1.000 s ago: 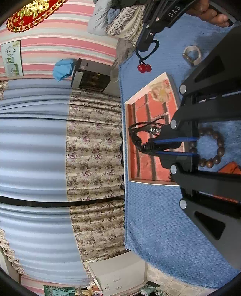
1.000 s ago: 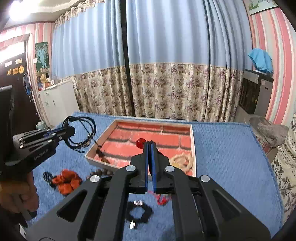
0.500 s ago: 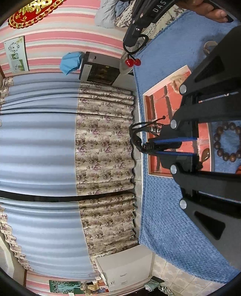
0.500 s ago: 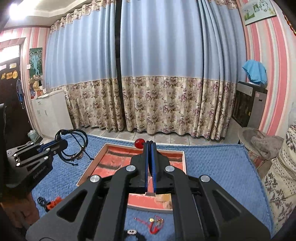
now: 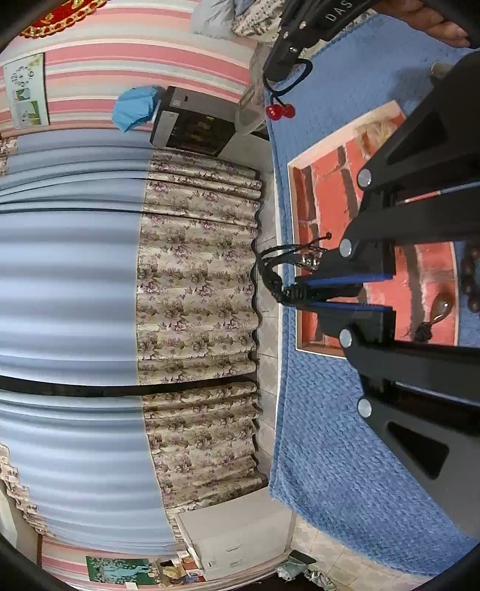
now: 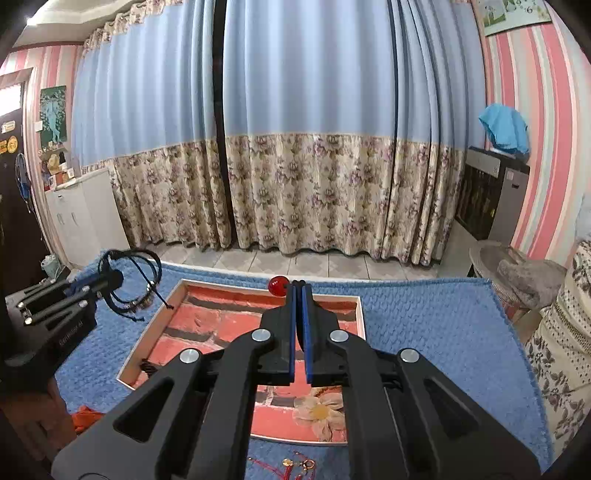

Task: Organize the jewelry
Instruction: 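Lift both bracelets and carry them over the brick-lined tray, then lower both bracelets into the tray and open both tools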

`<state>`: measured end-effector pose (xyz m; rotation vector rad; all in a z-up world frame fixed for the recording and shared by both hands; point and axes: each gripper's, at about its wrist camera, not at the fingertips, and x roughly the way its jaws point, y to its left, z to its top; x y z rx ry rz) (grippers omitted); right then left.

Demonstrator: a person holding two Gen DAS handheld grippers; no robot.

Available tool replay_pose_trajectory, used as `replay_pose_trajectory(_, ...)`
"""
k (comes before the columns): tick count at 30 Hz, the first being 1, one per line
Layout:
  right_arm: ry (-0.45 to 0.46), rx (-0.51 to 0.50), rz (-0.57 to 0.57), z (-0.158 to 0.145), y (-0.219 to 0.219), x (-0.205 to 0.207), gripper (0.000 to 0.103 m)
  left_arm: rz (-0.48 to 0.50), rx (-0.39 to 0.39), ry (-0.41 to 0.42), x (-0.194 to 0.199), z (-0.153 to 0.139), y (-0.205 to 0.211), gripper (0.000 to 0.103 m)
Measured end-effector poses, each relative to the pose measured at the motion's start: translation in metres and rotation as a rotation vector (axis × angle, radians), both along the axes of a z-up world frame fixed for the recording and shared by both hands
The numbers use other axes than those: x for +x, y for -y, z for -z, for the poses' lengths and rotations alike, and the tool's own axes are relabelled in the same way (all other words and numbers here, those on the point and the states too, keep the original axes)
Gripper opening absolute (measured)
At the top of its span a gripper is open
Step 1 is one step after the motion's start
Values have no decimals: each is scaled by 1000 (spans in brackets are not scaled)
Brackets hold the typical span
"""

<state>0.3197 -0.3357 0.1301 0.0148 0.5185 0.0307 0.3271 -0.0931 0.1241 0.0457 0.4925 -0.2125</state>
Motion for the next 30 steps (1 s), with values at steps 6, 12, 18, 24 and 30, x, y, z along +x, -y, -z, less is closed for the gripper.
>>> replay_pose_trajectory(6, -86, 18, 8, 30, 5, 38, 4, -13, -8, -82, 39, 25, 5, 8)
replay_pose_trajectory(12, -184, 18, 13, 68, 7, 72, 4, -25, 32, -143, 71, 56, 14, 8)
replay_pose_trajectory(18, -266, -1, 26, 103, 7, 95, 4, -39, 53, -213, 99, 83, 20, 8)
replay_pose_trajectory(24, -337, -21, 23, 129, 5, 115, 4, -44, 61, -295, 114, 105, 25, 8)
replay_pose_trajectory(30, -386, -27, 18, 145, 5, 126, 4, -46, 102, -340, 120, 120, 32, 8)
